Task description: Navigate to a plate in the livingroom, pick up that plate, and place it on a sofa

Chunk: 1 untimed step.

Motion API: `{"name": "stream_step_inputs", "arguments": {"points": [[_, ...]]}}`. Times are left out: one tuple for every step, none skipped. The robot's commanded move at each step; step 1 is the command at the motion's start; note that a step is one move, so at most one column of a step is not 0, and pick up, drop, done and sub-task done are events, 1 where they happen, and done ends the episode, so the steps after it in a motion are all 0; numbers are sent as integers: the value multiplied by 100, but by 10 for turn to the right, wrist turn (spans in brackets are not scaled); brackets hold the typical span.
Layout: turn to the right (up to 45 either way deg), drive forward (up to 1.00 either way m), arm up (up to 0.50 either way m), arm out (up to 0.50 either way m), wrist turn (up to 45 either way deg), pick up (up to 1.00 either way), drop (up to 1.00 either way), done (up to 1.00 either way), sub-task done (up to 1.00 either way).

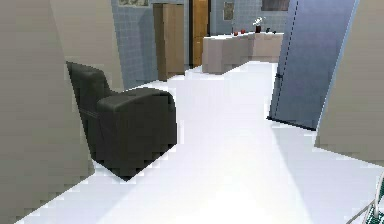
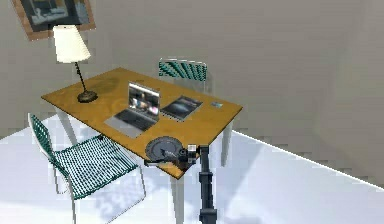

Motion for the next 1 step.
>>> {"name": "stream_step_inputs", "arguments": {"points": [[0, 0, 0, 0, 0, 100, 0, 0, 0]]}}
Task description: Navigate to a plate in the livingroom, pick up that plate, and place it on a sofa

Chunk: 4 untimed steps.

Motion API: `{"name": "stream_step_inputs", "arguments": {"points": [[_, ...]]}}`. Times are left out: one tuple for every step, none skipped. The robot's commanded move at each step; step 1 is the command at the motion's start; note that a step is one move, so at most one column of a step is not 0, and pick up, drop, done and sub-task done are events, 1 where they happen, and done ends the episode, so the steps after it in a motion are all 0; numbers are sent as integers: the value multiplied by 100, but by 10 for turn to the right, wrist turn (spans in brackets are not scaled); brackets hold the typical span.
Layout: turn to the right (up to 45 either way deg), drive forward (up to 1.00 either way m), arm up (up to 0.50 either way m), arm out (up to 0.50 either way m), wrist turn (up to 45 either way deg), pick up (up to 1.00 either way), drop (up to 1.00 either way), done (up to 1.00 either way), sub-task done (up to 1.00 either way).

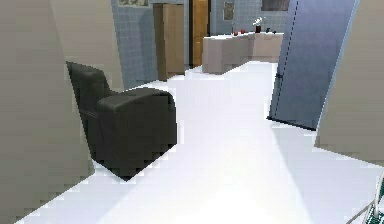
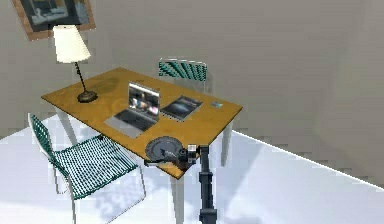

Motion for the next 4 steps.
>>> {"name": "stream_step_inputs", "arguments": {"points": [[0, 0, 10, 0, 0, 0, 0, 0, 0], [0, 0, 34, 0, 0, 0, 0, 0, 0], [0, 0, 0, 0, -450, 0, 0, 0, 0], [0, 0, 0, 0, -360, 0, 0, 0, 0]]}}
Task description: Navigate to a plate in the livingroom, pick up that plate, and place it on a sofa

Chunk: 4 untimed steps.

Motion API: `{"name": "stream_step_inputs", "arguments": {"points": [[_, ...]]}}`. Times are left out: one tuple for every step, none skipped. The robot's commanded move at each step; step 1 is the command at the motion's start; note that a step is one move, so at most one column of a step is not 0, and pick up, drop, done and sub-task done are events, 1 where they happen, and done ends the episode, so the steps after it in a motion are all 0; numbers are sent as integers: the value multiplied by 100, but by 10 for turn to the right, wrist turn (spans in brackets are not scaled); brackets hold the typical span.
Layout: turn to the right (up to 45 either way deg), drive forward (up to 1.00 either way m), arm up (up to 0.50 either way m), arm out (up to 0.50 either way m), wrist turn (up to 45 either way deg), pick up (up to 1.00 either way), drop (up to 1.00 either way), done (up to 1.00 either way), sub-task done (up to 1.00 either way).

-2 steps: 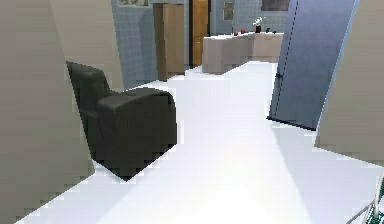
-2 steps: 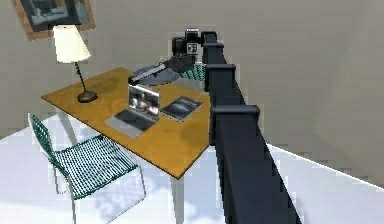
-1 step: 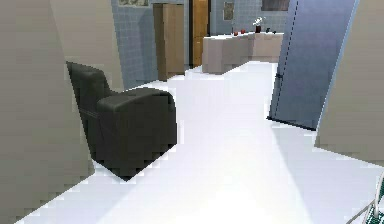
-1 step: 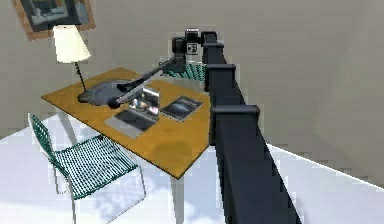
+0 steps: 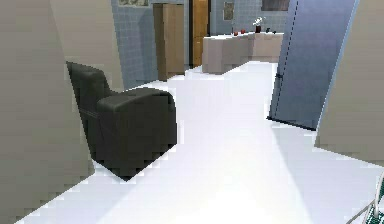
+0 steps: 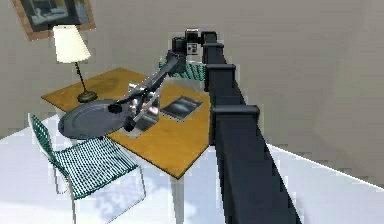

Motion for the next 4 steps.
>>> {"name": "stream_step_inputs", "arguments": {"points": [[0, 0, 0, -48, 0, 0, 0, 0, 0], [60, 0, 0, 0, 0, 0, 0, 0, 0], [0, 70, 0, 0, 0, 0, 0, 0, 0], [120, 0, 0, 0, 0, 0, 0, 0, 0]]}}
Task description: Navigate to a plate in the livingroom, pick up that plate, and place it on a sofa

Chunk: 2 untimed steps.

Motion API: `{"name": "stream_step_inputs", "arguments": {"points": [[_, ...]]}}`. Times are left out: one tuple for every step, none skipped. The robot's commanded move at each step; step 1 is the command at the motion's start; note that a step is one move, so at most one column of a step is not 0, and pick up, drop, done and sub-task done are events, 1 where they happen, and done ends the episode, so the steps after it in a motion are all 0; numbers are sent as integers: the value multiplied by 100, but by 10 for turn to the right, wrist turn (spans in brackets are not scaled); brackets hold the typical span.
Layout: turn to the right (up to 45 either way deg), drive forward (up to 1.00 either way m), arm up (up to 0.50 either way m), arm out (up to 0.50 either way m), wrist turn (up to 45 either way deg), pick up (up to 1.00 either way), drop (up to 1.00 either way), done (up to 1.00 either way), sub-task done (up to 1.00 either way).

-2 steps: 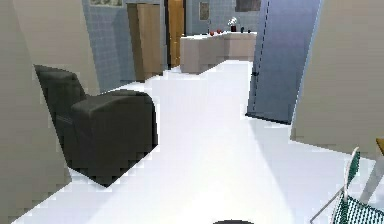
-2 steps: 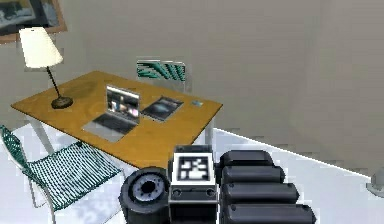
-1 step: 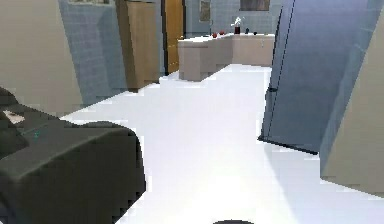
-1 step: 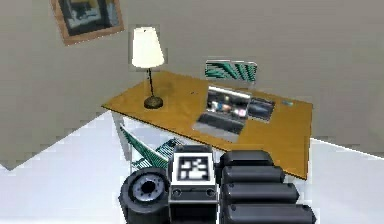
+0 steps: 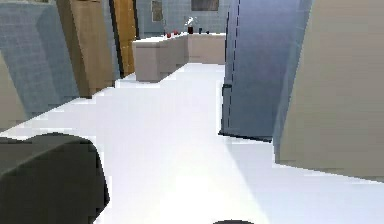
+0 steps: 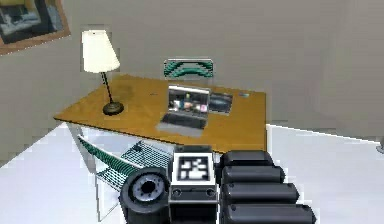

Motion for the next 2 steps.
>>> {"name": "stream_step_inputs", "arguments": {"points": [[0, 100, 0, 0, 0, 0, 0, 0, 0], [0, 50, 0, 0, 0, 0, 0, 0, 0]]}}
